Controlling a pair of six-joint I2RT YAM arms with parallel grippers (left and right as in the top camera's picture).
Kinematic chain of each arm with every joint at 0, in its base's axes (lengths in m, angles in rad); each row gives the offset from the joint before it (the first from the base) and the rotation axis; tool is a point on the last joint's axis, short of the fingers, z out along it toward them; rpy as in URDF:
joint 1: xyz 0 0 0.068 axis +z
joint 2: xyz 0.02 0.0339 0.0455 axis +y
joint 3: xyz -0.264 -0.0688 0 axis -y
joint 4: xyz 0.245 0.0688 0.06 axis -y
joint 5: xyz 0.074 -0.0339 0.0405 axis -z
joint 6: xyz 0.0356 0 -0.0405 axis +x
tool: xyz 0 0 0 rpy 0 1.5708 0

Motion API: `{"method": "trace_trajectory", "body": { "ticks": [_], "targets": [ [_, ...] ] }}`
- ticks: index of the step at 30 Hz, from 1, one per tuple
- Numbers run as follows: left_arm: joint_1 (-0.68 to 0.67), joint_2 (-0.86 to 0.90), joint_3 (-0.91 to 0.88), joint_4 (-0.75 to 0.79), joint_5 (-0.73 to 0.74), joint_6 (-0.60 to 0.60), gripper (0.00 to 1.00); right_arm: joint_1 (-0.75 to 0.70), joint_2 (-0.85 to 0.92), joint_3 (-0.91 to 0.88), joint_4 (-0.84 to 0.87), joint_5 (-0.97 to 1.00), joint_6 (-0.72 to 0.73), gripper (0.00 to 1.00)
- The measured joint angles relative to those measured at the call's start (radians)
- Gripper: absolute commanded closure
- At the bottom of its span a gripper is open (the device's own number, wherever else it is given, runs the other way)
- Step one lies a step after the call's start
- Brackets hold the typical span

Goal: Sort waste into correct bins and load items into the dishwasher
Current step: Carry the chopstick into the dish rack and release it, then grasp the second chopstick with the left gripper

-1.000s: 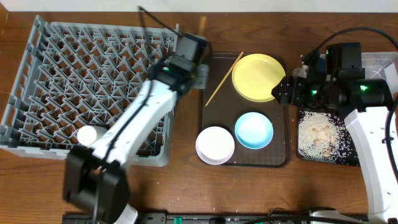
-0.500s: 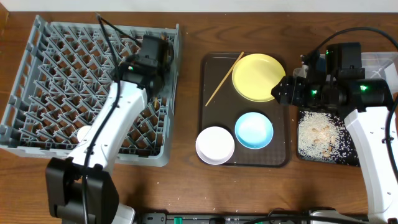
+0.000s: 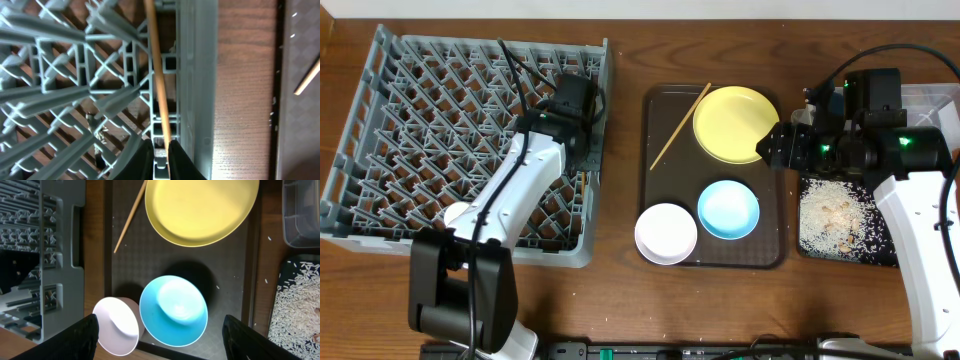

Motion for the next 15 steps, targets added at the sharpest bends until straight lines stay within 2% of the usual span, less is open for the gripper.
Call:
{"method": "trace_trajectory", "body": {
  "ticks": [3,4,6,13,15],
  "targets": [
    [0.0,-0.007,0.001,-0.004,0.0,0.0,0.83,0.0,0.0,0.0,0.0,0.0,0.0,0.23],
    [-0.001,-0.015,0.003,-0.011,0.002,0.0,0.73,0.0,0.0,0.0,0.0,0.0,0.0,0.23],
    [-0.005,-0.04,0.007,-0.012,0.003,-0.001,0.67,0.0,0.0,0.0,0.0,0.0,0.0,0.22],
    [-0.061,-0.201,0.056,0.126,0.068,-0.024,0.64,0.0,0.0,0.0,0.001,0.0,0.0,0.22],
    [-0.092,-0.216,0.07,0.182,0.099,-0.019,0.59,0.0,0.0,0.0,0.001,0.0,0.0,0.22]
  ]
}}
